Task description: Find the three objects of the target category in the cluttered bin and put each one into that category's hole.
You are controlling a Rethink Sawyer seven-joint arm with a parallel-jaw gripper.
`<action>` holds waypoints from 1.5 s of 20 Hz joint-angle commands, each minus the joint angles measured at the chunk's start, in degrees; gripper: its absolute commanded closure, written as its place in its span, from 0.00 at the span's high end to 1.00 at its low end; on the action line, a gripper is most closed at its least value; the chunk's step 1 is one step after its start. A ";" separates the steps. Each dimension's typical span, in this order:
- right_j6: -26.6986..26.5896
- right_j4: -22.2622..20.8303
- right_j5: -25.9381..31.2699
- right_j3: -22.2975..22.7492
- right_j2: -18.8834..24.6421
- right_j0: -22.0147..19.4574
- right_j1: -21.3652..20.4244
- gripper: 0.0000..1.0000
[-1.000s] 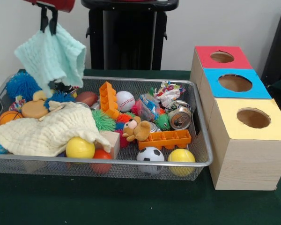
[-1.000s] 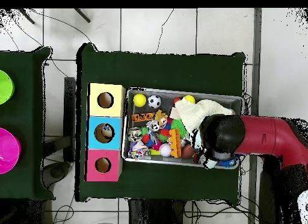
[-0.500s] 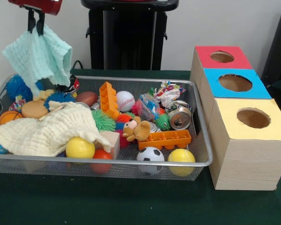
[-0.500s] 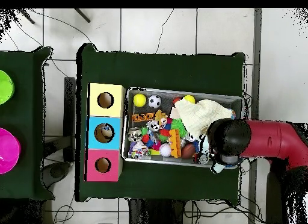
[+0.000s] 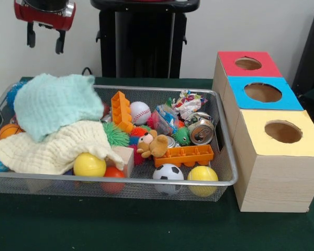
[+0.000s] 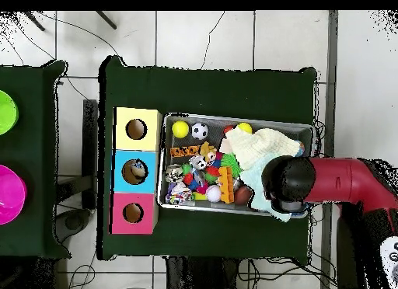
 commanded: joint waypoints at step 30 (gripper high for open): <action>1.82 16.87 -16.62 14.60 8.50 2.41 -1.15 1.00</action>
